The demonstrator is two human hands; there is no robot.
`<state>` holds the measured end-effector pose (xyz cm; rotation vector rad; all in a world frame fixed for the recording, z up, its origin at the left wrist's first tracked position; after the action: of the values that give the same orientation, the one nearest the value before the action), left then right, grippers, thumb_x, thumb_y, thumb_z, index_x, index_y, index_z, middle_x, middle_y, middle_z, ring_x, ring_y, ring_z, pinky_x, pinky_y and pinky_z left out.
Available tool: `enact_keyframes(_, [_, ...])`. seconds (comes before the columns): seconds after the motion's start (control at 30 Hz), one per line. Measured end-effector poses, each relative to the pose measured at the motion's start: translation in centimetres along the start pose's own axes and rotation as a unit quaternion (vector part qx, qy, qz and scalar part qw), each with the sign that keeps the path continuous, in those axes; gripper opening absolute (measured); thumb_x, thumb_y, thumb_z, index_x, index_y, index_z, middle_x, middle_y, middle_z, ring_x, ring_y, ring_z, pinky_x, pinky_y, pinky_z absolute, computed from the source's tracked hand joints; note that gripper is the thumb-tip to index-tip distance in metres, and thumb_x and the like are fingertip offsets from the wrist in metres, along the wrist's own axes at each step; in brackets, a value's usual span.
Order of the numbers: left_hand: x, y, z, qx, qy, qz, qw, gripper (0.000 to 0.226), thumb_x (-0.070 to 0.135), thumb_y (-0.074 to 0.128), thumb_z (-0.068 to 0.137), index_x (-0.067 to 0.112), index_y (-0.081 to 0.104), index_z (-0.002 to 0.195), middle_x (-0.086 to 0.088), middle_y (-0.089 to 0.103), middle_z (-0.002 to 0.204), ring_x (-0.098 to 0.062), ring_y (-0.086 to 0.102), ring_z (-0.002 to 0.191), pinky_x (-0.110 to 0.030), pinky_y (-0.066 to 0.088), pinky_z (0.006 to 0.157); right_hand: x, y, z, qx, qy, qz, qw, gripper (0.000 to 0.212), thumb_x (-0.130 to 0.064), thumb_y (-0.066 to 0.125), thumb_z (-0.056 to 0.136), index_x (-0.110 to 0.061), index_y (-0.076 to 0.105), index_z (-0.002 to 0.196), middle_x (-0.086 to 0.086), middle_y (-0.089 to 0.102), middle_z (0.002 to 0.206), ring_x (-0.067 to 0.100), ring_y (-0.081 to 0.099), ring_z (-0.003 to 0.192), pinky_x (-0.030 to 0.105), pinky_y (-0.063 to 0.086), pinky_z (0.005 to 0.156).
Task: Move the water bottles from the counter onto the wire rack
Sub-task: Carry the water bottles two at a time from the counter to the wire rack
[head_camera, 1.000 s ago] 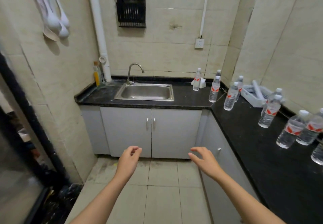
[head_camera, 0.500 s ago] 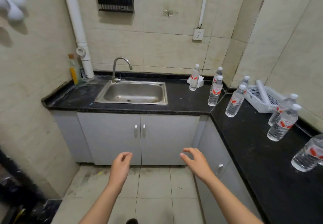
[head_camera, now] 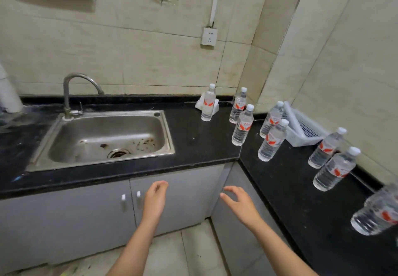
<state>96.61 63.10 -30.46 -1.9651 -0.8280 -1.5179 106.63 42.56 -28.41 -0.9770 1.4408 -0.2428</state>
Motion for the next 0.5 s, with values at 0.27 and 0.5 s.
enact_keyframes(0.27, [-2.8, 5.8, 6.3, -0.067, -0.07, 0.035, 0.995, 0.013, 0.008, 0.046, 0.091, 0.003, 0.057, 0.094, -0.009, 0.054, 0.097, -0.021, 0.049, 0.096, -0.037, 0.038, 0.092, 5.0, -0.2, 5.7, 0.06, 0.119, 0.102, 0.986, 0.03, -0.017, 0.06, 0.087, -0.004, 0.058, 0.114, 0.015, 0.058, 0.121, 0.025, 0.052, 0.117, 0.022, 0.034, 0.092])
enact_keyframes(0.5, [-0.2, 12.7, 14.8, -0.095, -0.032, 0.088, 0.991, 0.011, 0.007, 0.049, 0.089, 0.002, 0.059, 0.089, -0.01, 0.057, 0.083, -0.022, 0.052, 0.086, -0.027, 0.035, 0.079, 6.9, -4.7, 16.3, 0.128, 0.118, 0.169, 0.97, 0.034, -0.015, 0.06, 0.087, -0.002, 0.057, 0.117, 0.01, 0.059, 0.109, 0.016, 0.052, 0.102, 0.029, 0.039, 0.092])
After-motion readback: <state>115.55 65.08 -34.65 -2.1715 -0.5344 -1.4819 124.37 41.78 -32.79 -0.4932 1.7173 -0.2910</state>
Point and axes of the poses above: each hand's wrist, its own z-axis towards the middle knuckle, its own y-axis out of the palm, x = y × z, the point moved 3 cm from there along z, towards the middle knuckle
